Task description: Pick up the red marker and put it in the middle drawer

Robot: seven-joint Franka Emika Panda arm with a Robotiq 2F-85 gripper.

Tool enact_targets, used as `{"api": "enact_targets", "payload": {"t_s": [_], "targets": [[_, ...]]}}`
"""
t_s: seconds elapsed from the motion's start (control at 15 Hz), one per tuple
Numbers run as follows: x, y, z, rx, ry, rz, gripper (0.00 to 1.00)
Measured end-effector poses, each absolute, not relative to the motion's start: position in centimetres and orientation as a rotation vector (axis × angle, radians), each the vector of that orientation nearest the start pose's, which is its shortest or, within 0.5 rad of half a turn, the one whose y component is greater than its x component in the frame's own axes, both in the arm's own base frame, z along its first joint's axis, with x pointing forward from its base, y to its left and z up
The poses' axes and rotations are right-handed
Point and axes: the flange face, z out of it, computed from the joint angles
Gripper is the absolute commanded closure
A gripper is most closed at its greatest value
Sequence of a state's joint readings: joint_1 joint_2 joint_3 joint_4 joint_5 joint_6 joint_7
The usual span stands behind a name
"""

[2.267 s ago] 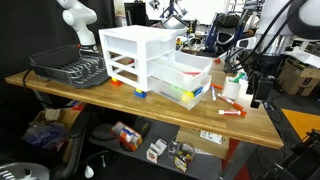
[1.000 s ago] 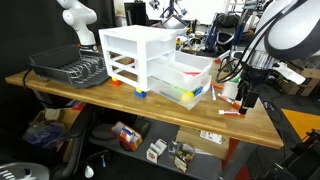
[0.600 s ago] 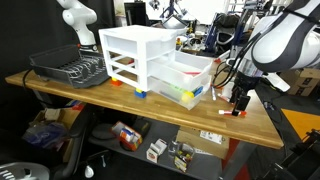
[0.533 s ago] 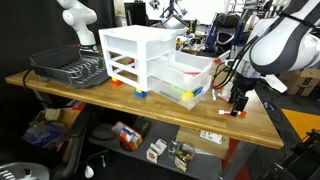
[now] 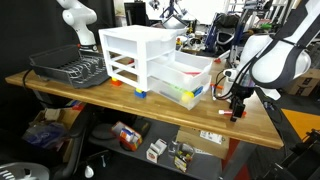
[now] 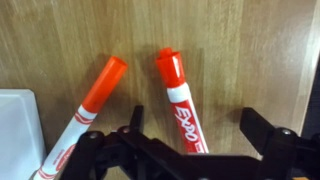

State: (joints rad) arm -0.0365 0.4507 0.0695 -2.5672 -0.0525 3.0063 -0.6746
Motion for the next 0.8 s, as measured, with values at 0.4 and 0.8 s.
{"api": "enact_targets", "payload": {"t_s": [0.4, 0.8], "targets": [[43.3, 2.3, 11.0, -2.942, -1.142, -0.021, 0.65], [42.3, 3.7, 11.5, -2.953, -1.122, -0.014, 1.0]]}}
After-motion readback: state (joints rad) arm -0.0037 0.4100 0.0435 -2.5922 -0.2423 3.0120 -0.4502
